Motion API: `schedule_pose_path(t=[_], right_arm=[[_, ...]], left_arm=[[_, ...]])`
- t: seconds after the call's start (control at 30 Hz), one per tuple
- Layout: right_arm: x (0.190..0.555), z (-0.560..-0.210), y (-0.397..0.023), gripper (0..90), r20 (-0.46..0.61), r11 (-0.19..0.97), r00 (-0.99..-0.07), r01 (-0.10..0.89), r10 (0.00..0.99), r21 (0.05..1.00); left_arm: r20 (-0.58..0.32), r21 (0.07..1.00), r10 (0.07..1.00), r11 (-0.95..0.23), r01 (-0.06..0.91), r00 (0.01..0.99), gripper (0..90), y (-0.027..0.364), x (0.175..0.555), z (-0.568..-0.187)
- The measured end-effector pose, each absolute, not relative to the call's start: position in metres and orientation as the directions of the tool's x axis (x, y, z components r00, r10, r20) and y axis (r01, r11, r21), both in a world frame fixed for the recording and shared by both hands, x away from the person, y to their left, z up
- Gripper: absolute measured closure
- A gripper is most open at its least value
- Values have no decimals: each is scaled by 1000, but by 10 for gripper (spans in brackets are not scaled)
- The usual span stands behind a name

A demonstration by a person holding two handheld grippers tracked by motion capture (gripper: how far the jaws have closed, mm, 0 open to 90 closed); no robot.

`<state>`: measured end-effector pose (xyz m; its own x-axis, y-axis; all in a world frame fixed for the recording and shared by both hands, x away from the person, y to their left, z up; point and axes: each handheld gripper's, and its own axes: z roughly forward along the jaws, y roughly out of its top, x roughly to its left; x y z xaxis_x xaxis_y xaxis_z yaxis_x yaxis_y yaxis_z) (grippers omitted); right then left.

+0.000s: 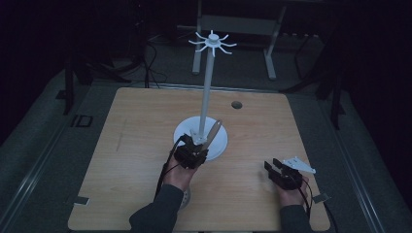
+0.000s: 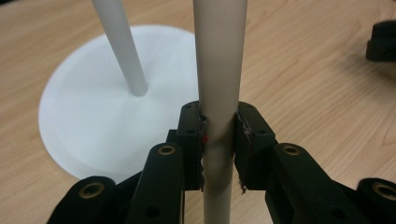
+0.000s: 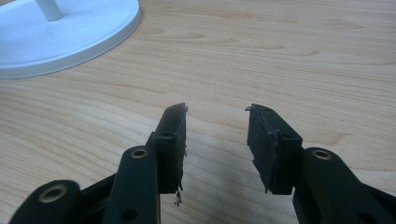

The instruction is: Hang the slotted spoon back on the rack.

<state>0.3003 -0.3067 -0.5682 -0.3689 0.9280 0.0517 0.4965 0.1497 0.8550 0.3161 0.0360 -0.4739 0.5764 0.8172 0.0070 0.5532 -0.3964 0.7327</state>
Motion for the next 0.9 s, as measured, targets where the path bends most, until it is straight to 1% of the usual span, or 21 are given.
schedule_pose_path(t=[0.4,0.9], right_arm=[[300,-568,-307,568,54,146,-367,496,929,856],[300,-568,-307,568,52,150,-369,496,928,855]], left_arm=[[19,787,830,-357,504,557,741,36,312,-453],[41,840,834,-327,432,550,742,38,308,-438]])
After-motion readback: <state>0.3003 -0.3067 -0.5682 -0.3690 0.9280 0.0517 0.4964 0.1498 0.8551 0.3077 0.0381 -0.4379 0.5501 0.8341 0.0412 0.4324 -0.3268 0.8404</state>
